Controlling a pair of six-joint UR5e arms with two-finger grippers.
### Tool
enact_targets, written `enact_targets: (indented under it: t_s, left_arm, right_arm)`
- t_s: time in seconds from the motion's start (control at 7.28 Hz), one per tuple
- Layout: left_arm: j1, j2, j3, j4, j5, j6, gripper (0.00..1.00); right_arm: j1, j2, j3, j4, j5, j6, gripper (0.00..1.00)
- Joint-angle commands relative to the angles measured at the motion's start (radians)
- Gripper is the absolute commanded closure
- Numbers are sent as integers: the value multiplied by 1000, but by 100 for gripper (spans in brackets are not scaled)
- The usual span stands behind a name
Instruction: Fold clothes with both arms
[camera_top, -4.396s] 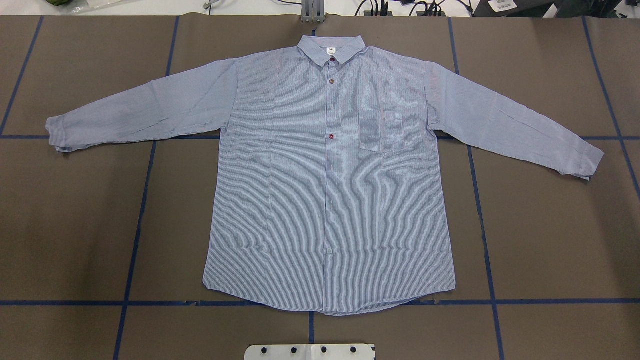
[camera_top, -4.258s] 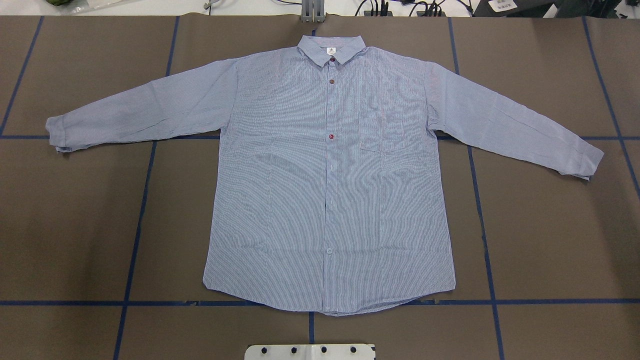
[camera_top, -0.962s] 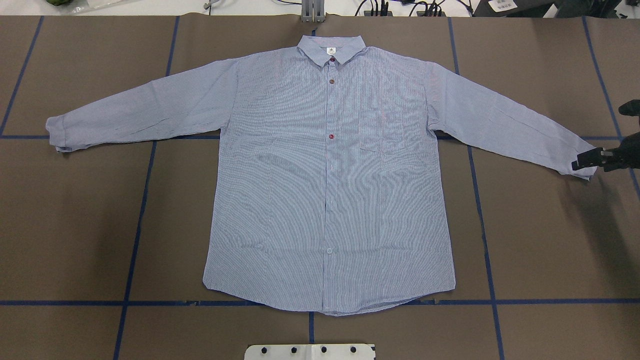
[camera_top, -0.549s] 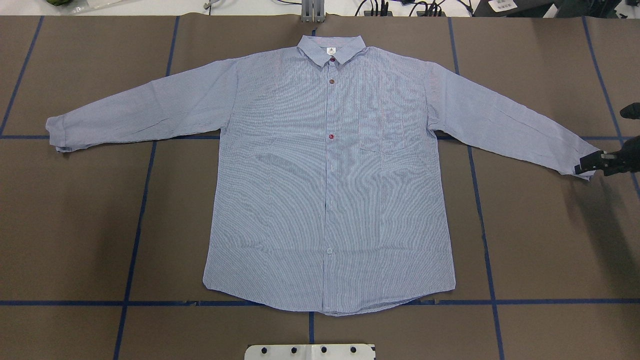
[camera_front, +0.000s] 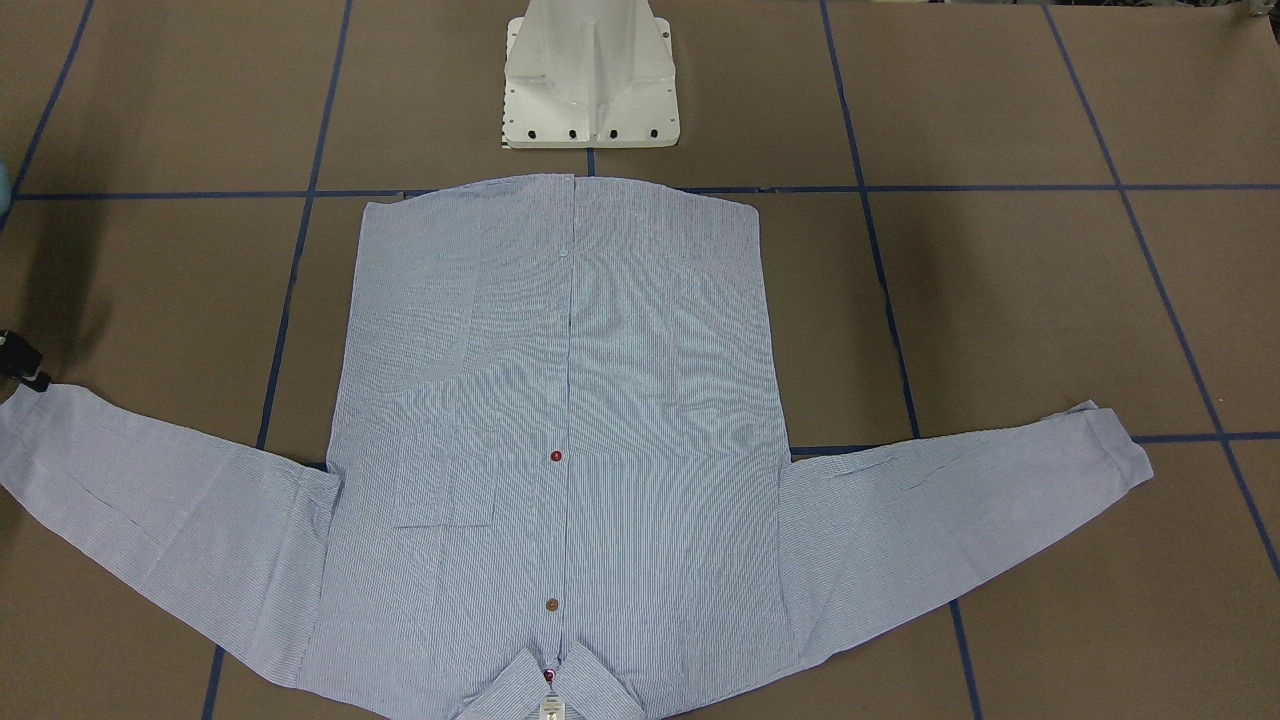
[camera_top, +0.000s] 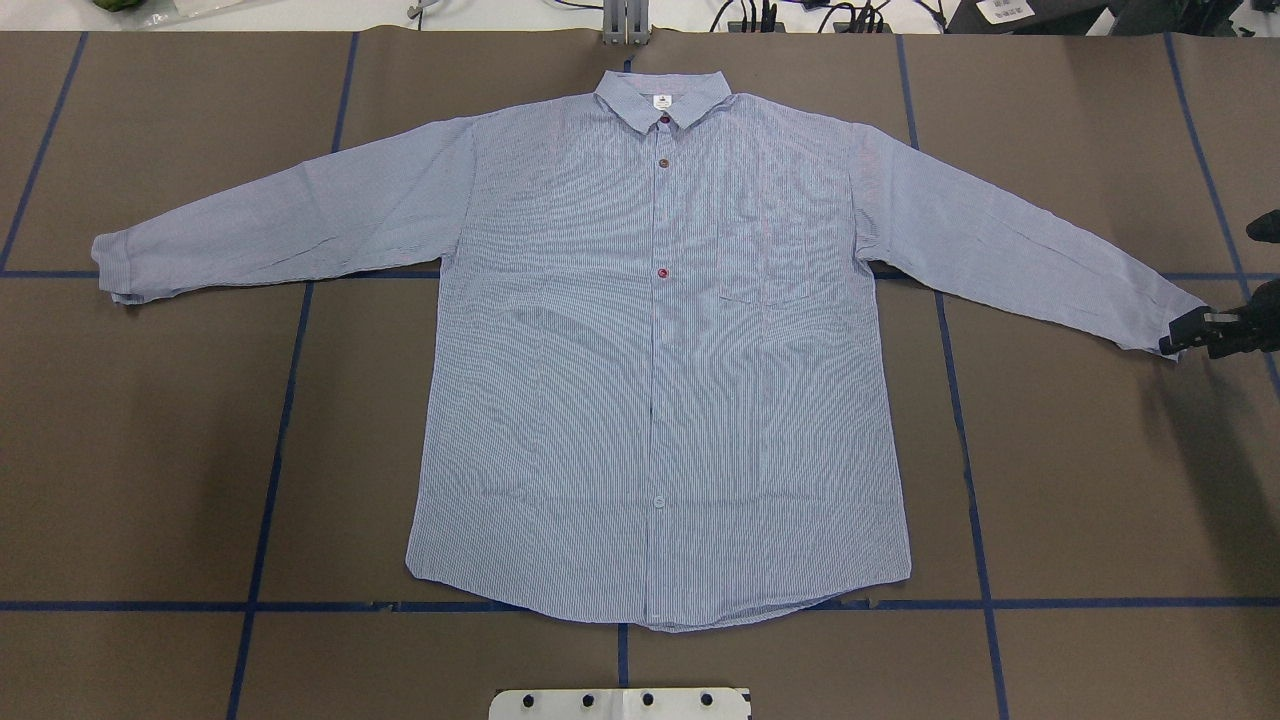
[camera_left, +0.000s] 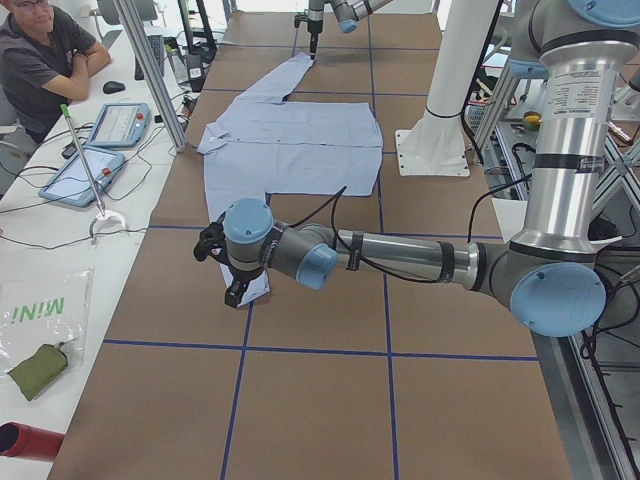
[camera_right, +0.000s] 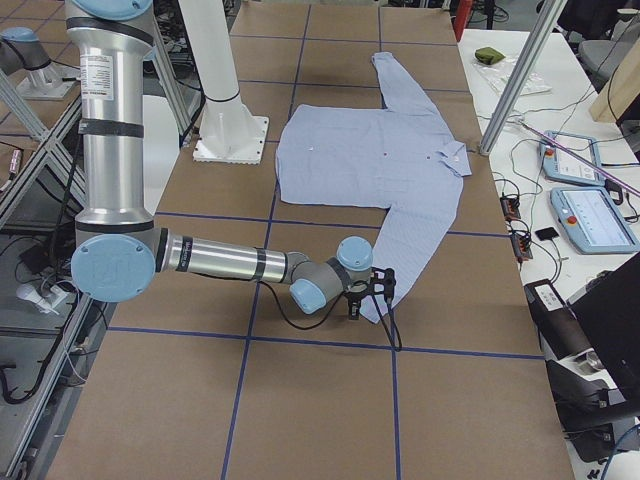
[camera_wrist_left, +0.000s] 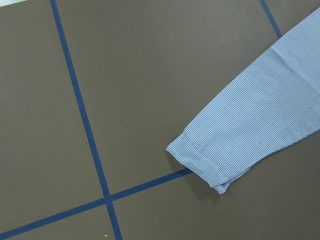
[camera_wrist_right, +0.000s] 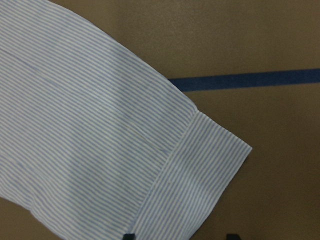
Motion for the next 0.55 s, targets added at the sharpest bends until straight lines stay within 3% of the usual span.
enact_targets:
  t_s: [0.0,0.41]
  left_arm:
    - [0,-1,0,-1,0,0,0]
    - [0,-1,-2,-1,0,0,0]
  right_arm:
    - [5,-1,0,-6,0,-1,46]
    - [5,6,0,-10,0,-1,46]
